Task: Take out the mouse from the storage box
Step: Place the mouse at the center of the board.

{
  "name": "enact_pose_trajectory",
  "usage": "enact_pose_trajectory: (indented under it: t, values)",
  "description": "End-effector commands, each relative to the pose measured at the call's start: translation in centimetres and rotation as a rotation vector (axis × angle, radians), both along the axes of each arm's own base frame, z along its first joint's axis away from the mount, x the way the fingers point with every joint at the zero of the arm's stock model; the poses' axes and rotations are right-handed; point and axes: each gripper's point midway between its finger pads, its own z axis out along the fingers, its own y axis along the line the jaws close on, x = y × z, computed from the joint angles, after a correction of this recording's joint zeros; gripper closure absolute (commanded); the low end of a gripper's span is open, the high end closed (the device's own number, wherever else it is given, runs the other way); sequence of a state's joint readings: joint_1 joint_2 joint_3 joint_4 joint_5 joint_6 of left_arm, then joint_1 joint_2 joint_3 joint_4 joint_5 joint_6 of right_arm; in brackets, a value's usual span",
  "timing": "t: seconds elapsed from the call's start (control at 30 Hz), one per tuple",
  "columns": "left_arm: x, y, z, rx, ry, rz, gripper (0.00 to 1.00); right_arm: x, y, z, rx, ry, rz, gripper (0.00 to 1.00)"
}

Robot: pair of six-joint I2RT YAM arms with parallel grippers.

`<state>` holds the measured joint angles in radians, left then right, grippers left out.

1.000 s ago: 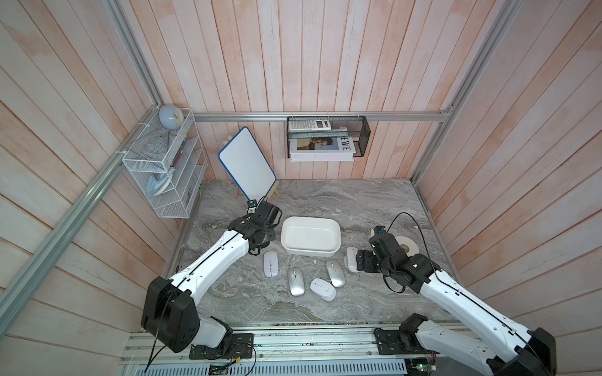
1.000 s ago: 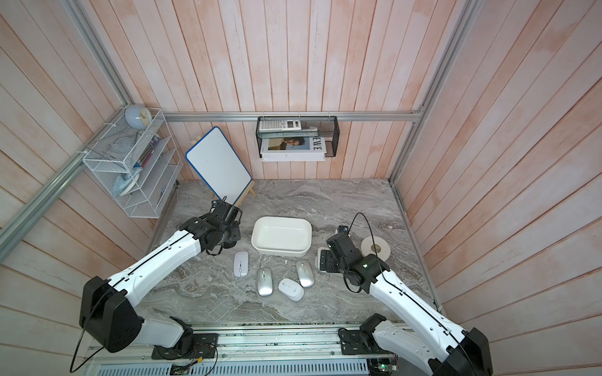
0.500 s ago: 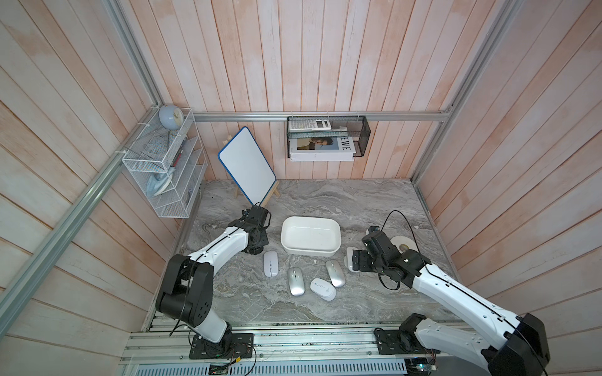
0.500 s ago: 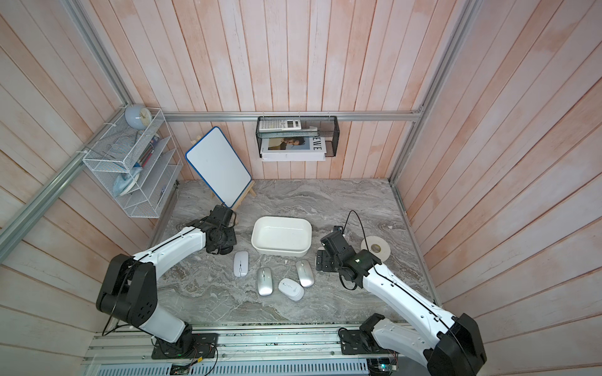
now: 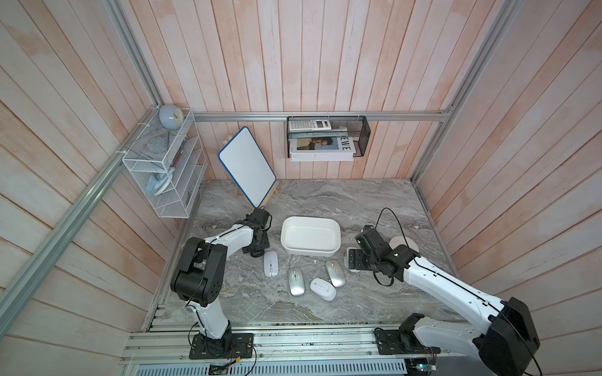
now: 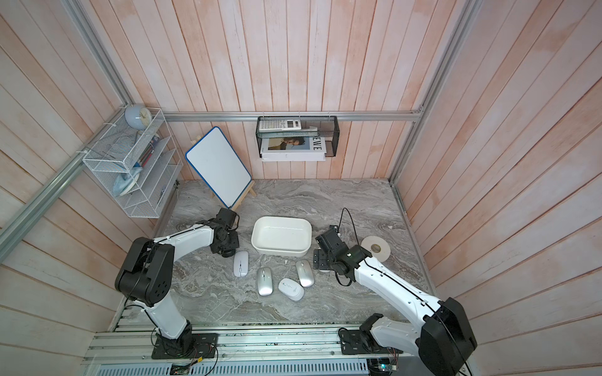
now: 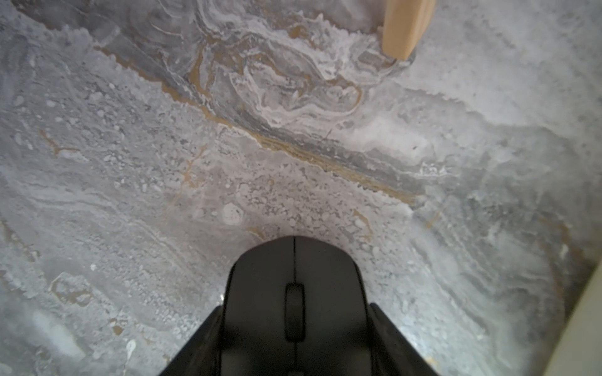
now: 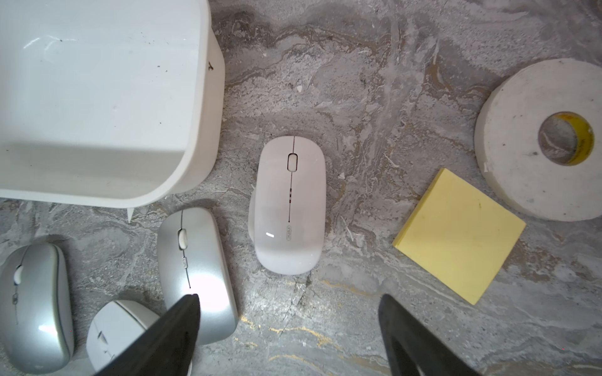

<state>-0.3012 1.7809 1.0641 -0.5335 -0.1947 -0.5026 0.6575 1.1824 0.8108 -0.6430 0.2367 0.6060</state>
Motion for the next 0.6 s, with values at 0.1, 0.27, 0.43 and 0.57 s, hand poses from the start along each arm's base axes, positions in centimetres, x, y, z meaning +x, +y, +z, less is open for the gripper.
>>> enact_pose_trajectory:
  t: [0.1, 0.27, 0.43, 0.57]
  values:
    - [1.9, 0.0, -0.3, 0.0, -0.032, -0.003, 0.5, 0.8, 1.0, 0.5, 0.017, -0.01, 0.006, 0.1]
    - [2.1, -0.1, -0.8, -0.007, -0.028, -0.001, 0.47, 1.0, 1.1, 0.4, 0.007, -0.006, 0.008, 0.1]
    - [2.0, 0.1, -1.0, -0.002, -0.025, 0.002, 0.37, 1.2, 1.1, 0.5, 0.002, -0.007, 0.013, 0.1]
    - [1.9, 0.1, -0.7, -0.001, -0.032, 0.004, 0.31, 1.3, 1.3, 0.8, 0.002, -0.011, 0.016, 0.1]
